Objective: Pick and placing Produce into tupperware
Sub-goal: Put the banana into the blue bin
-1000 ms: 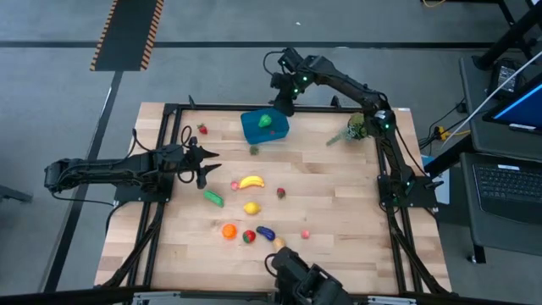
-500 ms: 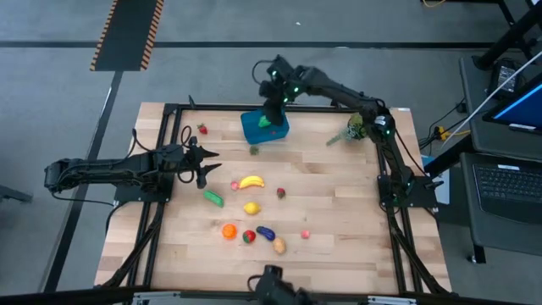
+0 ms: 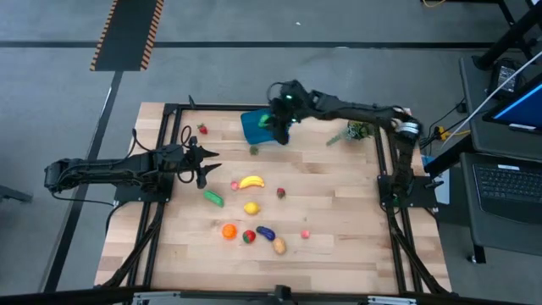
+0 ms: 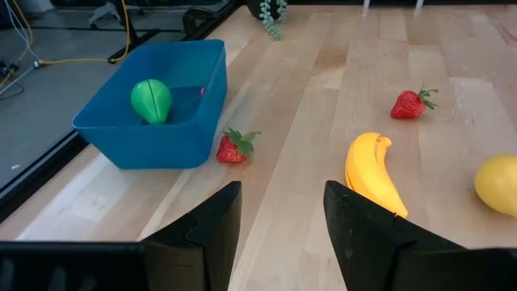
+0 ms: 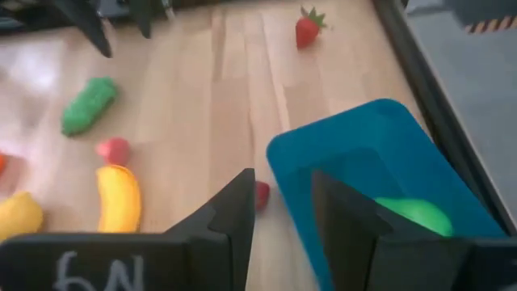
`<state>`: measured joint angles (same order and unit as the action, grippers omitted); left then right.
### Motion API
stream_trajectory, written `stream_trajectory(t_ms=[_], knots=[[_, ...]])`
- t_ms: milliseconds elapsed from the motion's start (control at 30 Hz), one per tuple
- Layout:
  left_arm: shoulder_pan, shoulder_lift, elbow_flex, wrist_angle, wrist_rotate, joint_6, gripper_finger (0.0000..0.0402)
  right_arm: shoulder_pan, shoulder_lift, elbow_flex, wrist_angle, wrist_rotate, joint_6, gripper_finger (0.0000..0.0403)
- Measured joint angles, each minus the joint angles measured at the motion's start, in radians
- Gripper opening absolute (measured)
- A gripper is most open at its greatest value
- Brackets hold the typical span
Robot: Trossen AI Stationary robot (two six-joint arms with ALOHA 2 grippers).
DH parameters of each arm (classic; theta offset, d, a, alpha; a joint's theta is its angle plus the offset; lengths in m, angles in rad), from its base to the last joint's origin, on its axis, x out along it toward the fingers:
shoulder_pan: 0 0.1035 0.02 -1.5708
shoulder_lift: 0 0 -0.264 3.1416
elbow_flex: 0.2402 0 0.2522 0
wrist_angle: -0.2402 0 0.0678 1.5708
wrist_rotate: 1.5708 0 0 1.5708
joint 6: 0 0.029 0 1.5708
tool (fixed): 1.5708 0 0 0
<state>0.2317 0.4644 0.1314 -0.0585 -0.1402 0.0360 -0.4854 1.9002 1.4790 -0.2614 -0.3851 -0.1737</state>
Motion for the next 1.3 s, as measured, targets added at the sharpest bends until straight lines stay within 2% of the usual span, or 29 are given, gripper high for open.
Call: stream_trajectory(t_ms=[267,667,967,1133,1300], knots=[[0.0,0.0,0.0,0.032,0.0,-0.005,0.017,0.006,-0.321,-0.417,0.275,0.0,0.036,0.0124],[0.0,0.0,0.0,0.046,0.0,-0.034,0.017,0.013,-0.715,-0.851,0.585,-0.001,0.042,0.0124],[0.0,0.0,0.0,0.095,0.0,-0.036,0.017,0.013,-0.895,-1.05,0.664,-0.001,0.066,0.0124],[0.0,0.0,0.004,0.114,-0.055,-0.084,0.017,0.013,-0.922,-1.101,0.662,-0.001,0.097,0.0124],[-0.002,0.0,0.022,0.088,-0.101,-0.045,0.017,0.013,-0.919,-1.113,0.641,0.0,0.091,0.0124]])
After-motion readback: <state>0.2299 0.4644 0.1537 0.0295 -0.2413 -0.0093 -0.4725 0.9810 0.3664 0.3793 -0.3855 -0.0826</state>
